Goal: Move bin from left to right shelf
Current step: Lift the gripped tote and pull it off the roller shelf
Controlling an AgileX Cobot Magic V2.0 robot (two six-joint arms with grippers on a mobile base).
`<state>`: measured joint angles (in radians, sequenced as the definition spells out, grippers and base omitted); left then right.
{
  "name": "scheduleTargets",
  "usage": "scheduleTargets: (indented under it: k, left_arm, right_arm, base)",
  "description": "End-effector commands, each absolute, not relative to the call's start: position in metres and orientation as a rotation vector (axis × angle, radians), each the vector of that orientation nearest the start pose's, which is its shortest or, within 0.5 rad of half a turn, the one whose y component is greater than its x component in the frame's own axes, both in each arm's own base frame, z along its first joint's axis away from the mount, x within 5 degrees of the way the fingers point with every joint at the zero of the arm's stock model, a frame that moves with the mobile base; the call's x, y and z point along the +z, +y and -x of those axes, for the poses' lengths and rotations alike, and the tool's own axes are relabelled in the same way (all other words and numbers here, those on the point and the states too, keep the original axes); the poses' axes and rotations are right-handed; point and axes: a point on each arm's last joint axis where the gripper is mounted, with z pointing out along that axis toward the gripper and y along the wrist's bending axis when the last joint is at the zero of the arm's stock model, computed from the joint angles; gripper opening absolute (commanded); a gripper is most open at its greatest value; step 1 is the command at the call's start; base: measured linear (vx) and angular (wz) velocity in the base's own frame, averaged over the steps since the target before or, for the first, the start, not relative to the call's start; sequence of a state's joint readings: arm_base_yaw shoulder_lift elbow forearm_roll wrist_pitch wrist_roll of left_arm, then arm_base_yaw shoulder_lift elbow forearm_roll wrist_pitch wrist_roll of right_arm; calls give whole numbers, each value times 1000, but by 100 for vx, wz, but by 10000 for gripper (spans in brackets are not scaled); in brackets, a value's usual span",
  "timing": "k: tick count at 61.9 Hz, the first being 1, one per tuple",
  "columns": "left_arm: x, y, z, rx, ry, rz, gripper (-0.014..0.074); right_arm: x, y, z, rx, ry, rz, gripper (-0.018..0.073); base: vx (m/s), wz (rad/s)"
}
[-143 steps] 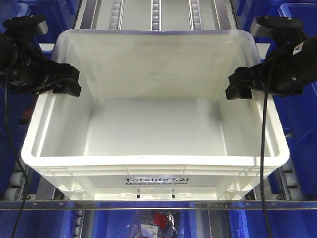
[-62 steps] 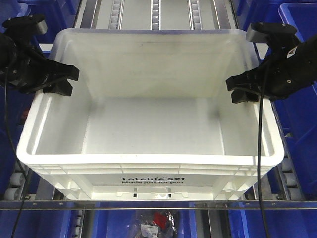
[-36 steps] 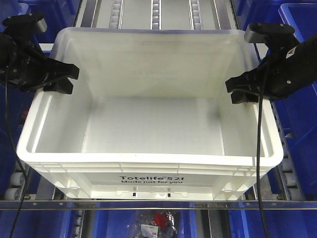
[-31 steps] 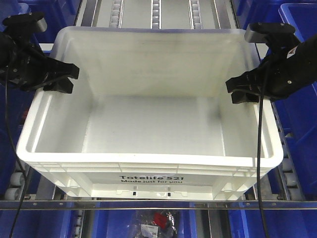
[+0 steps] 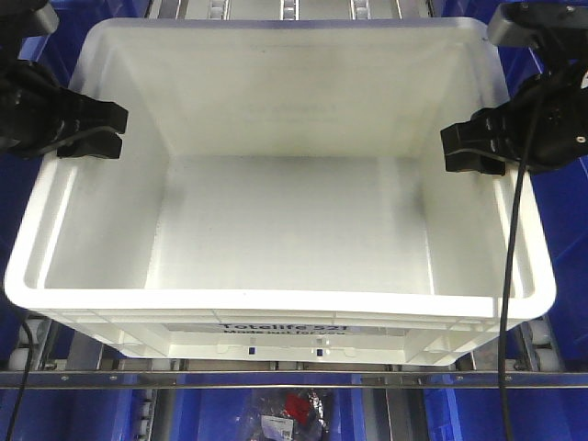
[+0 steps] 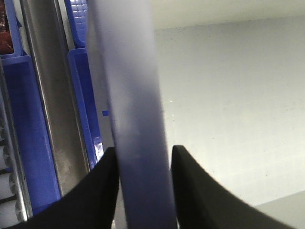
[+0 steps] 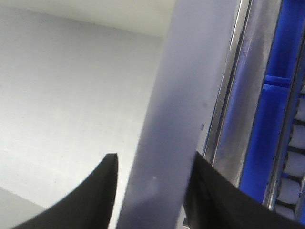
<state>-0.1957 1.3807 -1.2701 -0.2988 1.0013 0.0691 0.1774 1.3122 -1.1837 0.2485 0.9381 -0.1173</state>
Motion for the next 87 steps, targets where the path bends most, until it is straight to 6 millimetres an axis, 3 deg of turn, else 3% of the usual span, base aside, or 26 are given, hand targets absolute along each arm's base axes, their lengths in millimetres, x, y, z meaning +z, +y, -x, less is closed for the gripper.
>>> scheduleTargets:
  k: [1,22,87]
  left_arm:
    - [384,-80,-258,-491,2417,-266,-6]
    - [393,-78,-247,-495,2390,-268,-4]
    - [393,-78,-248,-492,2384,-266,-4]
  right_arm:
    - [373,61,-255,309,2364,260,-4]
    - [377,60,-249,313,2359,260,-4]
    - [377,60,-248,317,2362,260,-4]
  base:
    - [0,0]
    - [0,0]
    - [0,0]
